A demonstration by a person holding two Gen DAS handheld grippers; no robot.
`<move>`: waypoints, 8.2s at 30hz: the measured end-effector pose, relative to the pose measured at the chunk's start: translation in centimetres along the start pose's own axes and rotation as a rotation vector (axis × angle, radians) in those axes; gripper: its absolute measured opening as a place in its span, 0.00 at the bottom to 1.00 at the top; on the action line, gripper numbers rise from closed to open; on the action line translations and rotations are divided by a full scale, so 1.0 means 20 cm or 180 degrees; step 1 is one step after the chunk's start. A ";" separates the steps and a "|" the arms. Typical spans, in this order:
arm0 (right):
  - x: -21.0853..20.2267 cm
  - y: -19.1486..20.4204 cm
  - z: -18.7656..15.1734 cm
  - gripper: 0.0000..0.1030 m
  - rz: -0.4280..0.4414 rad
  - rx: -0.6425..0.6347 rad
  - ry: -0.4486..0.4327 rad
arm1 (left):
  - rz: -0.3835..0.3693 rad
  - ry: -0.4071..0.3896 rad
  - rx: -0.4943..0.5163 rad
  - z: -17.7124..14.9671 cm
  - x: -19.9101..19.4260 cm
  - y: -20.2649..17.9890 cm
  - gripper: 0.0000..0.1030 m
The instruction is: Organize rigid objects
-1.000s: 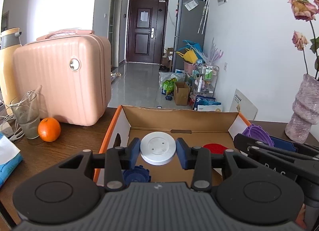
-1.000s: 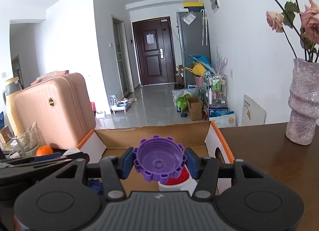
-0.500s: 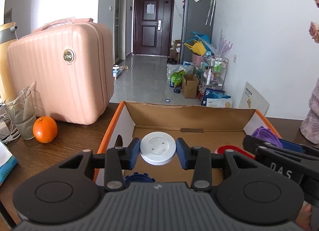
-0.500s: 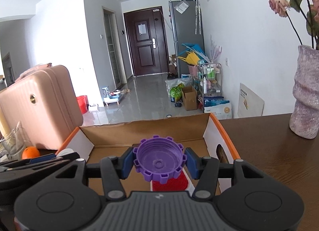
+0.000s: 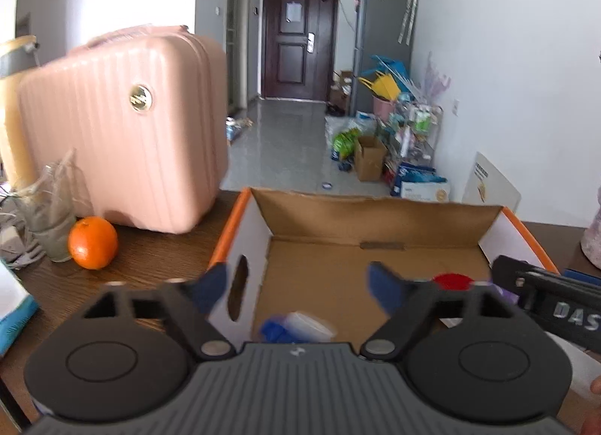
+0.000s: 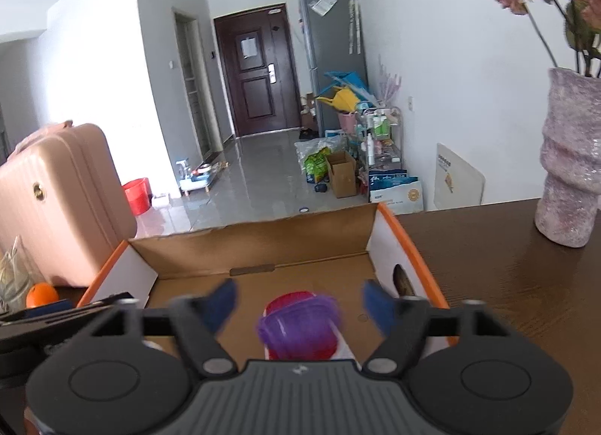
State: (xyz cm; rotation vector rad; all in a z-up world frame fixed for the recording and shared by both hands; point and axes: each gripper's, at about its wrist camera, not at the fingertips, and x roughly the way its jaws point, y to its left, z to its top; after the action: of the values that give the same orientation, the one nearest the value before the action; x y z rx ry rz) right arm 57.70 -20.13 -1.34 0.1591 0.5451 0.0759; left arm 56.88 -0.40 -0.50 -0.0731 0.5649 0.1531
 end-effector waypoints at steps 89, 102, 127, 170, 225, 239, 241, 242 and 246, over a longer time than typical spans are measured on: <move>-1.02 -0.04 -0.64 1.00 -0.0045 -0.0459 -0.0278 | -0.0113 -0.0151 0.0150 -0.63 -0.93 0.27 1.00; -1.07 -0.01 -0.72 1.00 -0.0106 -0.0580 -0.0193 | -0.0139 -0.0076 0.0225 -0.71 -0.95 0.31 1.00; -0.88 -0.31 -0.74 0.95 -0.0438 -0.0689 0.0221 | -0.0103 0.0008 0.0153 -0.70 -0.91 0.33 1.00; -0.92 -0.43 -0.73 0.41 -0.0152 -0.0282 -0.0130 | -0.0337 0.0111 0.0622 -0.72 -0.83 0.04 1.00; -0.96 -0.43 -0.73 0.41 -0.0090 -0.0268 -0.0243 | -0.0900 0.0340 0.1022 -0.73 -0.51 -0.26 0.31; -1.00 -0.39 -0.74 0.41 -0.0010 -0.0345 -0.0323 | -0.0768 0.0119 0.0812 -0.72 -0.71 -0.18 0.32; -1.00 -0.38 -0.74 0.41 0.0009 -0.0356 -0.0336 | -0.0744 0.0086 0.0776 -0.72 -0.74 -0.16 0.32; -1.01 -0.38 -0.75 0.41 0.0019 -0.0359 -0.0344 | -0.0738 0.0071 0.0760 -0.72 -0.75 -0.15 0.32; -1.02 -0.36 -0.75 0.41 0.0043 -0.0385 -0.0372 | -0.0745 0.0020 0.0679 -0.72 -0.80 -0.12 0.32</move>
State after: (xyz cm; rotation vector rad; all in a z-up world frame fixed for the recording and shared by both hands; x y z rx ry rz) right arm 32.70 -27.53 -4.88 0.0488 0.4216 0.1119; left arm 36.43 -6.42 -3.93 0.0677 0.5717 -0.1353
